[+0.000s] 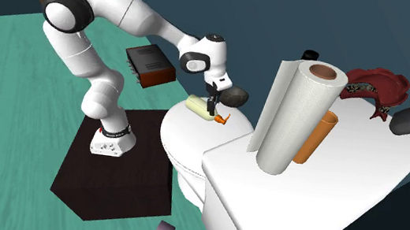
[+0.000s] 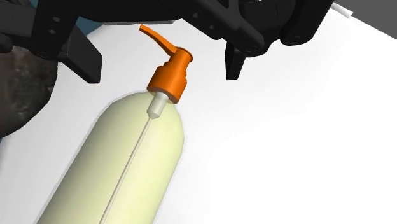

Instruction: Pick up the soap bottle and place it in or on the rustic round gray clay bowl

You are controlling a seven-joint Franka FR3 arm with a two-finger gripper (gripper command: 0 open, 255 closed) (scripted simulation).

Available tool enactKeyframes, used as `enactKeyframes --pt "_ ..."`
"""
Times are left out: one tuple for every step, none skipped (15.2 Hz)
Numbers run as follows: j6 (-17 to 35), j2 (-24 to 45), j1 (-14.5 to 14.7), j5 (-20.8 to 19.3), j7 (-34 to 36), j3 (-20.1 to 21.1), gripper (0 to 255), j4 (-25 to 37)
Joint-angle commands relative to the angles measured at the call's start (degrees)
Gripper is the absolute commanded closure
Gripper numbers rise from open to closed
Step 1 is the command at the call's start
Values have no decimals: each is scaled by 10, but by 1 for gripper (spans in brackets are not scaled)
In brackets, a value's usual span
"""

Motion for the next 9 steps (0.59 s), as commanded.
enactKeyframes --pt "42 43 -7 -10 28 5 0 14" --pt "53 56 -9 -14 36 6 0 19" --pt "61 62 -9 -15 37 6 0 17" --pt "69 68 -9 -17 38 6 0 15" --pt "77 75 -9 -18 39 7 0 13" --pt "86 81 -10 -19 40 7 0 11" --pt "94 87 -10 -21 41 7 0 9" --pt "102 94 -11 -23 42 7 0 8" --pt "110 101 -11 -24 43 7 0 6"
